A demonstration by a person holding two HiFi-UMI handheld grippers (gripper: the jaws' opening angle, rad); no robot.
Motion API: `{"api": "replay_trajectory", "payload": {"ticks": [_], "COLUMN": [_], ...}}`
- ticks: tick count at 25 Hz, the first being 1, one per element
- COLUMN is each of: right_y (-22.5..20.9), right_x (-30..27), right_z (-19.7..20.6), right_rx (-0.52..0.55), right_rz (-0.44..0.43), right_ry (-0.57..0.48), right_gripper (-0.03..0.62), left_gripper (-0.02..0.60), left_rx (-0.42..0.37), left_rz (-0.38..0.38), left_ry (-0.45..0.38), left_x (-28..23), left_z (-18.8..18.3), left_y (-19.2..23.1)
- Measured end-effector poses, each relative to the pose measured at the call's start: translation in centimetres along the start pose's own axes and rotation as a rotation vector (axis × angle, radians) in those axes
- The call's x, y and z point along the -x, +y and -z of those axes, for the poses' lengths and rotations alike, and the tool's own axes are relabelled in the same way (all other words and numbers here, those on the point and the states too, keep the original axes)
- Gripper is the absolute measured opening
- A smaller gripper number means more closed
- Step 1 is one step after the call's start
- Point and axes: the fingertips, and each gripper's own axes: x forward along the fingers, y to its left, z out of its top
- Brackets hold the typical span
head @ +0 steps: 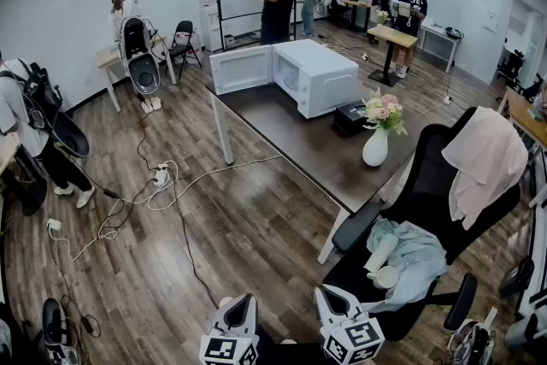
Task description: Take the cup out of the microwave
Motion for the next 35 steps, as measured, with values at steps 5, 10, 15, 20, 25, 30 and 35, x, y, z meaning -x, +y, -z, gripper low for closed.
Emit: {"api": "replay_trajectory", "payload": {"ticks": [5, 10, 15, 20, 25, 30, 35], "right_y": [0.2, 0.1, 0.7, 0.7, 0.3, -1.2, -2.7], "right_x": [0.4, 0.5, 0.2, -1.0, -4.2, -9.5, -15.9], "right_z": [-0.7, -0.4, 0.6, 1.1, 0.1, -1.6, -4.7], "right_rx": [-0.006, -0.007, -0.024, -0.033, -0.047, -0.041, -0.035], "right_rz": [0.022, 0.034, 0.028, 0.023, 0.022, 0.024, 0.028], "right_ry": [-0.019, 0.002, 0.028, 0.04, 0.051, 0.042, 0.032], "right_gripper": [-0.008, -0.008, -0.008, -0.008, -0.008, -0.008, -0.008], "left_gripper": [0.008, 0.008, 0.008, 0.008, 0.008, 0.008, 0.008], "left_rx": [-0.014, -0.045, -0.065, -0.054, -0.051, -0.055, -0.067], "left_rz": [0.004, 0.003, -0.009, -0.017, -0.005, -0.005, 0.01], "left_ry": [0.003, -0.002, 0.001, 0.016, 0.028, 0.022, 0.005], "left_x": [0.0, 0.4, 0.9, 0.0, -2.2, -6.7, -11.8], "left_z": [0.1, -0.1, 0.1, 0.4, -0.7, -3.3, -7.4], "left_y": [-0.2, -0.2, 0.6, 1.9, 3.5, 6.6, 10.0]}}
